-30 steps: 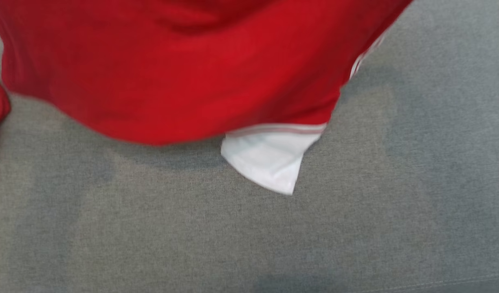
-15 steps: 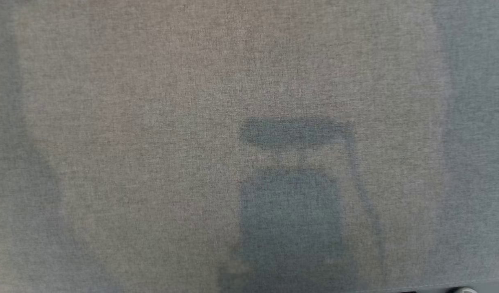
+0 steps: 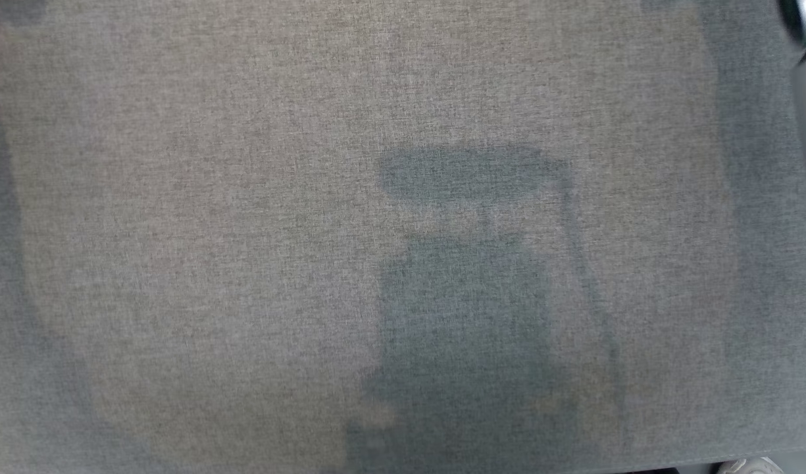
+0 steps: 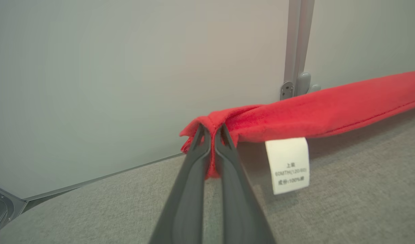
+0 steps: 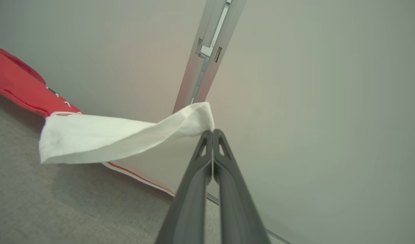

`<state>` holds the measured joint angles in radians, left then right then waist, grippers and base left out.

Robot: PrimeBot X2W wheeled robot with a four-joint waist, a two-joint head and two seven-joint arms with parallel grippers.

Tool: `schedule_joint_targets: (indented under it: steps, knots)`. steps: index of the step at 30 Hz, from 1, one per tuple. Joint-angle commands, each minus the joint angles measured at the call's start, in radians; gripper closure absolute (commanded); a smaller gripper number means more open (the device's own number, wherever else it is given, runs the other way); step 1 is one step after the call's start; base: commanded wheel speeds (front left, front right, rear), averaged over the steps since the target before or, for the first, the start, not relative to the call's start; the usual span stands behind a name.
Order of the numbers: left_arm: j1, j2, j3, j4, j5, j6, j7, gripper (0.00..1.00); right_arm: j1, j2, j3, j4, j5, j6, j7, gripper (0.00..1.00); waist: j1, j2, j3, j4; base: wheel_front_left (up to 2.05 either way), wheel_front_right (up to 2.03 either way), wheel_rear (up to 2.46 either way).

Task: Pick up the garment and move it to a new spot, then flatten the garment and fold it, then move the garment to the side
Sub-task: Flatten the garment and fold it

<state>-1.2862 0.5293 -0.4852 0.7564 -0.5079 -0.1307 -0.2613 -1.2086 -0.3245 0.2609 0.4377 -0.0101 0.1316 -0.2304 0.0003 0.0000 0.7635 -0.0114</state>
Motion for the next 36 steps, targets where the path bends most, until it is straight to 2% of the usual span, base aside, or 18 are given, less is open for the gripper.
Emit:
schedule_joint_targets:
  steps: [1, 9, 16, 19, 22, 27, 31, 36]
  knots:
    - [0.02, 0.012, 0.004, -0.006, -0.012, 0.001, -0.005, 1.0, 0.02, -0.003, 0.001, -0.012, -0.001, -0.002, -0.007, 1.0, -0.0003, 0.0, -0.033, -0.01, 0.0, 0.0, 0.0]
    - [0.345, 0.059, -0.031, -0.117, -0.067, 0.001, -0.004, 1.0, 0.393, -0.027, 0.004, -0.193, -0.008, -0.002, -0.028, 1.0, -0.0003, 0.0, -0.186, -0.032, 0.0, 0.0, 0.0]
    - [0.611, 0.075, -0.04, -0.186, -0.098, 0.009, 0.0, 1.0, 0.694, -0.094, -0.025, -0.35, 0.005, -0.002, -0.017, 1.0, -0.0003, 0.0, -0.366, -0.033, 0.0, 0.0, 0.0]
    - [0.73, 0.097, -0.047, -0.239, -0.113, 0.033, 0.016, 1.0, 0.824, -0.126, -0.041, -0.42, 0.017, -0.002, -0.007, 1.0, -0.0003, 0.0, -0.438, -0.038, 0.0, 0.0, 0.0]
    - [0.912, 0.128, -0.055, -0.364, -0.144, 0.091, 0.055, 1.0, 1.004, -0.175, -0.059, -0.517, 0.039, -0.002, 0.016, 1.0, -0.0003, 0.0, -0.519, -0.042, 0.0, 0.0, 0.0]
    - [1.17, 0.161, -0.05, -0.593, -0.205, 0.202, 0.101, 1.0, 1.229, -0.213, -0.096, -0.627, 0.086, -0.002, 0.04, 1.0, -0.0003, 0.0, -0.575, -0.051, 0.0, 0.0, 0.0]
    - [1.36, 0.182, -0.057, -0.784, -0.237, 0.298, 0.13, 1.0, 1.404, -0.219, -0.17, -0.709, 0.108, -0.002, 0.058, 1.0, -0.0003, 0.0, -0.577, -0.056, 0.0, 0.0, 0.0]
    - [1.49, 0.224, -0.058, -0.967, -0.258, 0.371, 0.163, 1.0, 1.528, -0.205, -0.254, -0.814, 0.115, -0.002, 0.073, 1.0, -0.0003, 0.0, -0.545, -0.059, 0.0, 0.0, 0.0]
